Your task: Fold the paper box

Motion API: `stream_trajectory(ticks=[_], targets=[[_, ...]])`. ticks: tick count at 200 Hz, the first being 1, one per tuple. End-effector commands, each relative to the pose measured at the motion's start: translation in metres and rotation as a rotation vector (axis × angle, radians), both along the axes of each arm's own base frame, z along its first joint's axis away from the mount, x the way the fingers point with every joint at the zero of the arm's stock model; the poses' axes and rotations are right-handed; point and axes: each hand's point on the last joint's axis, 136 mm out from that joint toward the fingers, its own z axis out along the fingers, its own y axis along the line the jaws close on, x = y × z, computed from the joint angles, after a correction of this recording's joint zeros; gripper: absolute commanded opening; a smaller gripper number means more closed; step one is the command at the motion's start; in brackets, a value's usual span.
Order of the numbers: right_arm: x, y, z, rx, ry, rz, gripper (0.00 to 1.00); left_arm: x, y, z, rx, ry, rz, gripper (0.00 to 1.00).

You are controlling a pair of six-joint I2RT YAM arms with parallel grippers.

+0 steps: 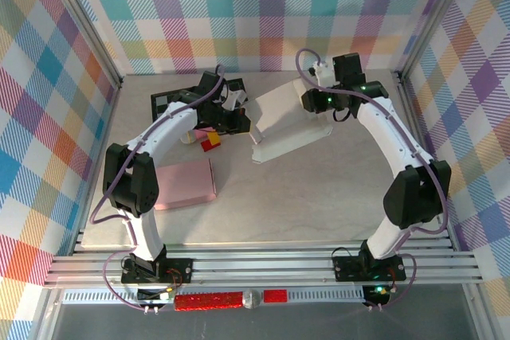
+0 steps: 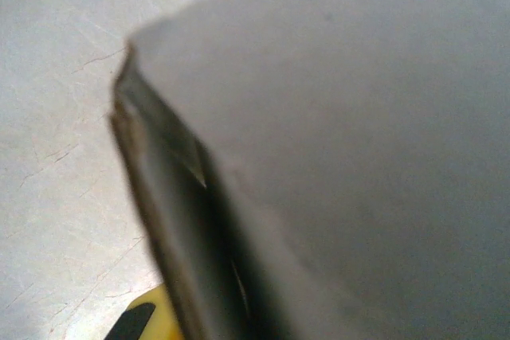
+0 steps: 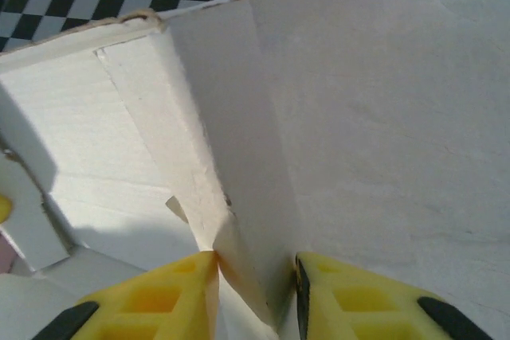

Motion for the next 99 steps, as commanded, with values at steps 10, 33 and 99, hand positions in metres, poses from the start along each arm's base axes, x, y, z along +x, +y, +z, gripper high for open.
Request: stream_trajectory(ticks=[10,33,99], targets=[[0.008,0.001,-0.003,-0.089,-0.014,-0.032,0.22,-0.009,-0.013,0.022,-0.015,-0.052,-0.066,0.00],[0.012,-0.004,-0.010,-0.153,-0.011,-0.120,0.09,-0.011,-0.016,0.022,-0.012,-0.052,-0.074,0.00],[0.015,-0.009,-0.008,-0.256,-0.072,-0.208,0.00,-0.013,-0.017,0.021,0.005,-0.053,-0.076,0.00]])
